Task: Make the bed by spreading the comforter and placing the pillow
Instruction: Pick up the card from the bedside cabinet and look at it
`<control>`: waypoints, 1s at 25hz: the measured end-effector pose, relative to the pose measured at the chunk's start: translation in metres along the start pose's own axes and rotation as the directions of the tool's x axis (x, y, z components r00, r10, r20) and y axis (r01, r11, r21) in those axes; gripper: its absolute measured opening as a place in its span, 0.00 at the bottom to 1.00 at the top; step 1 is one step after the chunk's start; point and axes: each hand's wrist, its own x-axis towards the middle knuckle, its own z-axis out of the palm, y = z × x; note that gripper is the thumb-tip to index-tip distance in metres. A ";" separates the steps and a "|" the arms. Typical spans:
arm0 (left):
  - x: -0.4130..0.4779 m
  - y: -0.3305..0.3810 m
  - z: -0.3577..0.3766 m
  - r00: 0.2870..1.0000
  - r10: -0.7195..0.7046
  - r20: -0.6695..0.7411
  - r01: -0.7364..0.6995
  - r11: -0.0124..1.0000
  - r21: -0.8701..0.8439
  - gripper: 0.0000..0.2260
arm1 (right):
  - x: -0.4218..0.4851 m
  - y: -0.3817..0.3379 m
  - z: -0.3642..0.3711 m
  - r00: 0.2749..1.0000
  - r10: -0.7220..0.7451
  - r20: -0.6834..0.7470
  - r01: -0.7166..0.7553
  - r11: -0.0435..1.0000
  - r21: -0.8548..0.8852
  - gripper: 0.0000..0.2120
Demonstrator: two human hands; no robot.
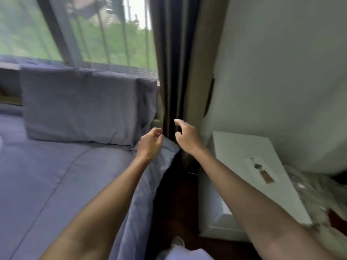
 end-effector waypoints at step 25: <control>-0.073 0.117 0.432 0.736 -0.231 0.636 0.157 0.973 0.172 0.18 | -0.107 0.457 -0.185 0.773 0.617 0.149 -0.612 0.787 -0.085 0.23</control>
